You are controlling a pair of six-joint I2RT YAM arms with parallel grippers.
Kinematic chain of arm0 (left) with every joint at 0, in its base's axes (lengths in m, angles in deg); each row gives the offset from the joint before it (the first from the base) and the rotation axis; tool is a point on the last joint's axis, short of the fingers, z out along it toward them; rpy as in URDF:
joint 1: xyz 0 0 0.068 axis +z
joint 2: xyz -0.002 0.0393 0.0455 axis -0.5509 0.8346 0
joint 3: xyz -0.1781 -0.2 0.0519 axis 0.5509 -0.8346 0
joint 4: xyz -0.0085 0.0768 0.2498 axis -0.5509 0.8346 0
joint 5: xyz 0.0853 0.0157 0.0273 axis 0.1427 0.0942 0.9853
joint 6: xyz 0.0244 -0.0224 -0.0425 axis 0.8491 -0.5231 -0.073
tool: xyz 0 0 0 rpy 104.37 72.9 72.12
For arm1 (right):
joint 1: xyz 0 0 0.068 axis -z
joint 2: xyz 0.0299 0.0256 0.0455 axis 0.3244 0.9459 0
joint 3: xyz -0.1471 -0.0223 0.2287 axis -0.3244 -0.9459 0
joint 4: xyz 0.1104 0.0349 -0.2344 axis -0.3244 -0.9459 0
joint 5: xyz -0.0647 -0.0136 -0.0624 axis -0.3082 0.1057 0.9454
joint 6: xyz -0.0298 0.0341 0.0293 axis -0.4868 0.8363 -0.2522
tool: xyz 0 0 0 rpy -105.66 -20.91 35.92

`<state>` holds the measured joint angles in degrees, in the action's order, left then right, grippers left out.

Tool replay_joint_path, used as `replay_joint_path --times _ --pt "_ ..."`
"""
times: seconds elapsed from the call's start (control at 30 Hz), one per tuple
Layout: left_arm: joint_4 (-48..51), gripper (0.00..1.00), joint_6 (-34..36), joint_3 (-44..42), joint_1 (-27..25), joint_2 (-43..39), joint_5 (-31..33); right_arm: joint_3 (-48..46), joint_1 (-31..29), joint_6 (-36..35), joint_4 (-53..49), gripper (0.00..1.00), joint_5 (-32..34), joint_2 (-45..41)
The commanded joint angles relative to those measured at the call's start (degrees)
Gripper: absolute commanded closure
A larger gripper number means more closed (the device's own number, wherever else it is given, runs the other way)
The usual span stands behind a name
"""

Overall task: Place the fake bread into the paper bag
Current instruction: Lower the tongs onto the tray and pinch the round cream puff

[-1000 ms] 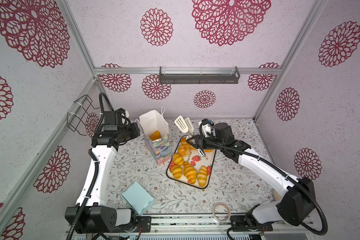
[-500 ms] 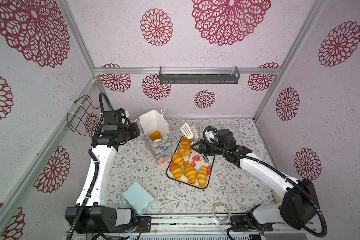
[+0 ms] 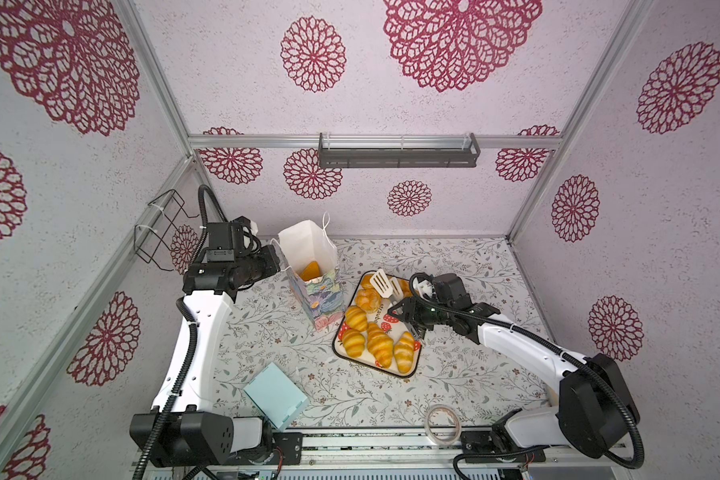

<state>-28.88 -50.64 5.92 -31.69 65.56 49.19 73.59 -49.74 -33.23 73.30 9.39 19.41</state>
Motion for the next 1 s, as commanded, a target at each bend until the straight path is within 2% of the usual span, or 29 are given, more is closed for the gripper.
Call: replay_joint_path --times 0.0,0.37,0.97 --pt "0.6 1.0 0.2 1.1 0.4 0.3 0.4 -0.8 0.4 3.7 6.5 0.48 -2.5 -0.3" --pt "0.4 1.0 0.2 0.7 0.5 -0.3 0.5 -7.7 0.4 11.0 14.4 0.48 -4.7 0.7" --pt "0.1 1.0 0.3 -0.1 0.9 -1.2 0.8 -8.3 0.6 14.0 16.3 0.47 -5.2 5.3"
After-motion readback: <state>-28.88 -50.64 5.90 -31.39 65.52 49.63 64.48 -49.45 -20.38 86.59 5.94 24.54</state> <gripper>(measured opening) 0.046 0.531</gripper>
